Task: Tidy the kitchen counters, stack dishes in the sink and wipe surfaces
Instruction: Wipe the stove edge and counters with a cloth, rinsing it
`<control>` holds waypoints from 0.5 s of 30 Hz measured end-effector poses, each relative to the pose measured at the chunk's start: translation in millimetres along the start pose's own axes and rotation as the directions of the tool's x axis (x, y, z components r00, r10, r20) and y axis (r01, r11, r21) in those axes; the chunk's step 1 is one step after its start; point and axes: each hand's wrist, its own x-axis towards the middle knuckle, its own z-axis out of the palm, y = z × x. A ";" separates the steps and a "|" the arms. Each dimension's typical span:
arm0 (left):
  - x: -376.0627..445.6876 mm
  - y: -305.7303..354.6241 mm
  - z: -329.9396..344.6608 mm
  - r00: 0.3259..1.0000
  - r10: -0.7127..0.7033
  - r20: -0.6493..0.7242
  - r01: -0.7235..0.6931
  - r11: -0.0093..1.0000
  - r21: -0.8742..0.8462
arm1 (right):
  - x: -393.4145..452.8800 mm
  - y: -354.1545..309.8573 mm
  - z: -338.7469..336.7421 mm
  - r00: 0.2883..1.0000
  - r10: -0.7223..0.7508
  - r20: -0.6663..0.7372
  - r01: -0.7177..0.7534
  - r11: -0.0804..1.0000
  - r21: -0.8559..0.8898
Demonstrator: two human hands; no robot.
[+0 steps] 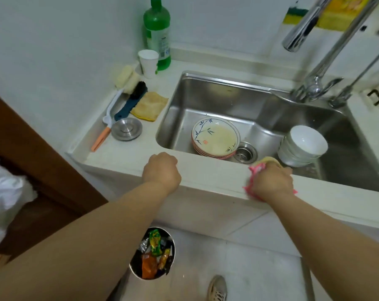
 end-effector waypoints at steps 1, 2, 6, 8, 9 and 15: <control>-0.1 0.2 0.9 1.000 -0.003 0.001 0.003 1.000 0.015 | -0.9 -21.7 0.5 0.999 -0.028 -0.041 0.031 0.997 0.073; 0.5 0.3 0.3 1.000 -0.008 0.004 0.008 0.999 0.033 | -5.9 -51.0 -0.3 0.994 -0.088 -0.063 0.097 0.982 0.159; 1.8 11.1 -1.4 0.999 -0.044 0.016 0.042 0.996 0.082 | -53.9 -137.6 -6.4 0.914 -0.404 0.021 0.374 0.863 0.340; 1.4 19.2 0.1 0.998 -0.047 0.034 0.044 0.995 0.093 | -56.1 -121.2 -9.0 0.897 -0.440 0.026 0.402 0.841 0.362; 1.2 22.5 2.4 0.998 -0.043 0.045 0.039 0.996 0.084 | -52.7 -101.7 -9.3 0.908 -0.418 0.021 0.381 0.846 0.374; -10.3 87.4 39.8 0.974 0.142 0.178 -0.160 0.983 0.093 | -34.2 90.2 -4.6 0.998 0.064 0.021 -0.067 0.926 0.371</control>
